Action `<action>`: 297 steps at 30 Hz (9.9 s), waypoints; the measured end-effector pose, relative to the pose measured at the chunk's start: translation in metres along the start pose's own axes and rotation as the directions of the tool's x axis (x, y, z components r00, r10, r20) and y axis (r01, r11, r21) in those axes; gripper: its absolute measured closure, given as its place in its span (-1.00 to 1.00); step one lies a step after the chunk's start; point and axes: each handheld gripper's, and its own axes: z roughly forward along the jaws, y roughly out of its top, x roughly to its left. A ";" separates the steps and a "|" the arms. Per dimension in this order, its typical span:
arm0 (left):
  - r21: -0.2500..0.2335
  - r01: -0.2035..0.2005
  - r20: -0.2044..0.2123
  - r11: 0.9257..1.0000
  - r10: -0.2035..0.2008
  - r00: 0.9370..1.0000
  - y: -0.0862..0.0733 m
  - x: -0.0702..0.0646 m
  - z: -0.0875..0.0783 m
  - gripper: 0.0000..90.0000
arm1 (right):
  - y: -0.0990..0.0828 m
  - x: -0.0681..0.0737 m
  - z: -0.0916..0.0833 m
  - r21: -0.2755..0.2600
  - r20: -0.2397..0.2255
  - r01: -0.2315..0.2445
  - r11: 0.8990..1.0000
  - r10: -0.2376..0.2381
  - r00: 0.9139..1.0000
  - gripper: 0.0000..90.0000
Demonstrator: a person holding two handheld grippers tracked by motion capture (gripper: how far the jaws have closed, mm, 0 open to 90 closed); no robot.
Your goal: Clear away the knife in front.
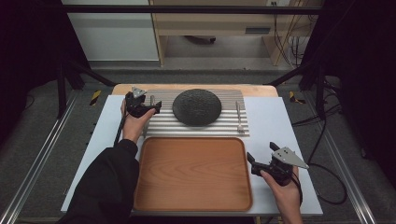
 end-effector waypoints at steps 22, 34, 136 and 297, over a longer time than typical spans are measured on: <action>0.118 0.014 0.000 0.993 -0.014 1.000 -0.027 0.012 0.018 -0.42 | -0.002 0.000 0.002 0.015 -0.002 -0.003 1.000 0.003 1.000 -0.87; 0.163 0.038 -0.017 0.986 -0.035 0.999 -0.035 0.015 0.019 0.06 | -0.003 0.000 0.002 0.019 -0.003 -0.001 1.000 0.001 1.000 -0.86; 0.089 0.051 -0.117 0.995 -0.041 0.992 -0.020 -0.006 -0.010 0.77 | -0.005 -0.002 0.004 0.031 -0.024 -0.012 0.999 0.013 1.000 -0.85; -0.184 0.048 -0.013 0.982 -0.051 0.999 -0.107 -0.030 -0.167 -0.75 | 0.027 0.020 0.021 0.116 -0.040 -0.015 0.993 0.020 0.999 -0.84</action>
